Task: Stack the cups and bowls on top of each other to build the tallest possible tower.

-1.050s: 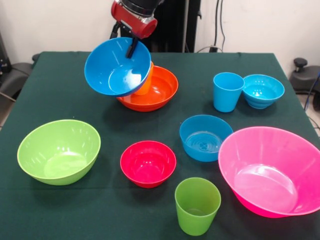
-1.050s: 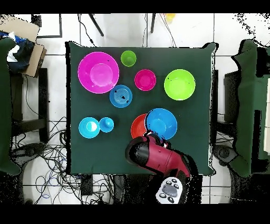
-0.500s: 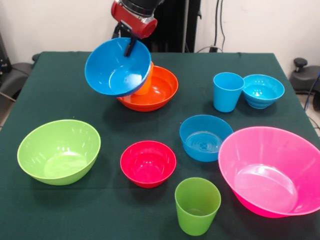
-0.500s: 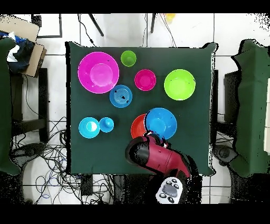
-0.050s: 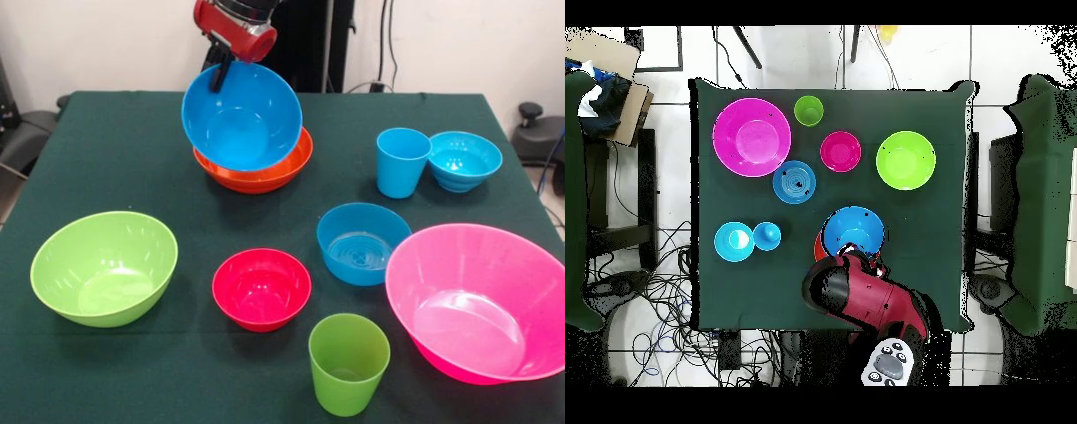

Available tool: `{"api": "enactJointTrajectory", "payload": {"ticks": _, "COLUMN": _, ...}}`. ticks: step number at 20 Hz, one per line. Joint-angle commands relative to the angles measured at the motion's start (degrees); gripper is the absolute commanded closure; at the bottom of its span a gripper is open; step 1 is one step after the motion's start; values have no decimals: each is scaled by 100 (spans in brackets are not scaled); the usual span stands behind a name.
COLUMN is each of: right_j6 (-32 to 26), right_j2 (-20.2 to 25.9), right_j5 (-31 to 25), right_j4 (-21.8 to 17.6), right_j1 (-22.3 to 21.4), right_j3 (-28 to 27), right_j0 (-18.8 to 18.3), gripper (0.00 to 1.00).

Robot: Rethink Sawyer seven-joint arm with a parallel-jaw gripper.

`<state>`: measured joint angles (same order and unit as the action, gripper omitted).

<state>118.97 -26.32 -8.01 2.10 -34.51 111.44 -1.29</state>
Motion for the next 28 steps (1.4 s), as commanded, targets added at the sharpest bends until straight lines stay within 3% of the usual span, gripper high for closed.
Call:
{"api": "enactJointTrajectory", "payload": {"ticks": 1, "right_j6": 428, "right_j2": 549, "right_j5": -624, "right_j4": -107, "right_j1": 131, "right_j3": -40, "right_j0": 12, "gripper": 100}}
{"api": "enactJointTrajectory", "payload": {"ticks": 9, "right_j6": 409, "right_j2": 406, "right_j5": -914, "right_j4": -108, "right_j1": -17, "right_j3": -45, "right_j0": 176, "gripper": 100}}
{"api": "enactJointTrajectory", "payload": {"ticks": 19, "right_j6": 413, "right_j2": -91, "right_j5": -2474, "right_j4": -134, "right_j1": -1292, "right_j3": 390, "right_j0": 634, "gripper": 100}}
{"api": "enactJointTrajectory", "payload": {"ticks": 22, "right_j6": 339, "right_j2": -93, "right_j5": -2480, "right_j4": -184, "right_j1": -1441, "right_j3": 468, "right_j0": 565, "gripper": 100}}
{"api": "enactJointTrajectory", "payload": {"ticks": 28, "right_j6": 352, "right_j2": 198, "right_j5": -1904, "right_j4": -198, "right_j1": -1344, "right_j3": 736, "right_j0": 274, "gripper": 100}}
